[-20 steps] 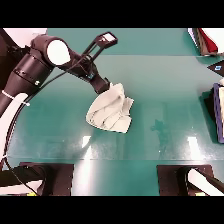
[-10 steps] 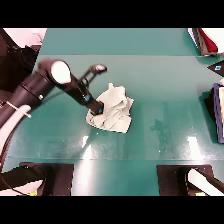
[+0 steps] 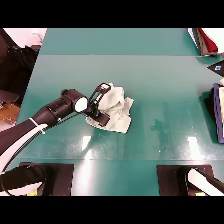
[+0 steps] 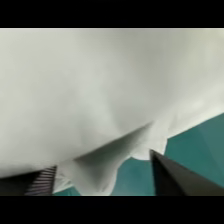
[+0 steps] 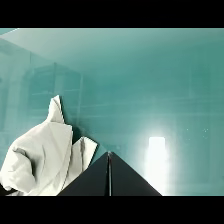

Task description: Fold the shirts.

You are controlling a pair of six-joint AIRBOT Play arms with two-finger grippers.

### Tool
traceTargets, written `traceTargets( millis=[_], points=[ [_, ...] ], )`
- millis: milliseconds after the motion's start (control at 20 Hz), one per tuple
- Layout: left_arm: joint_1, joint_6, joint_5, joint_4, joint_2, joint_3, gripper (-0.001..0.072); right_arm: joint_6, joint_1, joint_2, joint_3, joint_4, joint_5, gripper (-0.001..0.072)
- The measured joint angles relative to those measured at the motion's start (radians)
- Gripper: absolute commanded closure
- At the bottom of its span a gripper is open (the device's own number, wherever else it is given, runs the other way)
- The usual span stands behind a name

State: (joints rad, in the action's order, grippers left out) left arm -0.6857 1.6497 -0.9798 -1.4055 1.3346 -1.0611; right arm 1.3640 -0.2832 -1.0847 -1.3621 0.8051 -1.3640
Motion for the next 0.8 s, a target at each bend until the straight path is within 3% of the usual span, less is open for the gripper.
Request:
traceTargets(
  millis=[50, 200, 450, 500, 550, 600, 800],
  points=[
    [-0.001, 0.007, 0.005, -0.008, 0.007, 0.004, 0.0684, 0.000, 0.000, 0.000, 0.000, 0.000, -0.001, 0.0693],
    [0.001, 0.016, -0.009, -0.030, 0.010, -0.014, 0.0683, 0.000, 0.002, 0.000, 0.000, -0.001, -0.006, 0.0693],
    [0.096, -0.021, -0.147, -0.081, -0.128, -0.201, 0.0683, 0.002, 0.067, 0.000, 0.019, -0.001, -0.031, 0.0689],
    [0.129, -0.033, -0.167, -0.088, -0.171, -0.248, 0.0683, 0.002, 0.094, 0.000, 0.036, -0.001, -0.031, 0.0614],
    [0.167, -0.046, -0.191, -0.095, -0.217, -0.298, 0.0683, 0.002, 0.130, 0.000, 0.062, -0.001, -0.022, 0.0425],
    [0.205, -0.056, -0.209, -0.099, -0.257, -0.340, 0.0683, 0.001, 0.167, 0.000, 0.094, -0.001, -0.003, 0.0323],
    [0.349, -0.077, -0.269, -0.111, -0.380, -0.448, 0.0682, 0.000, 0.345, -0.029, 0.269, -0.001, 0.121, 0.0324]
  ],
)
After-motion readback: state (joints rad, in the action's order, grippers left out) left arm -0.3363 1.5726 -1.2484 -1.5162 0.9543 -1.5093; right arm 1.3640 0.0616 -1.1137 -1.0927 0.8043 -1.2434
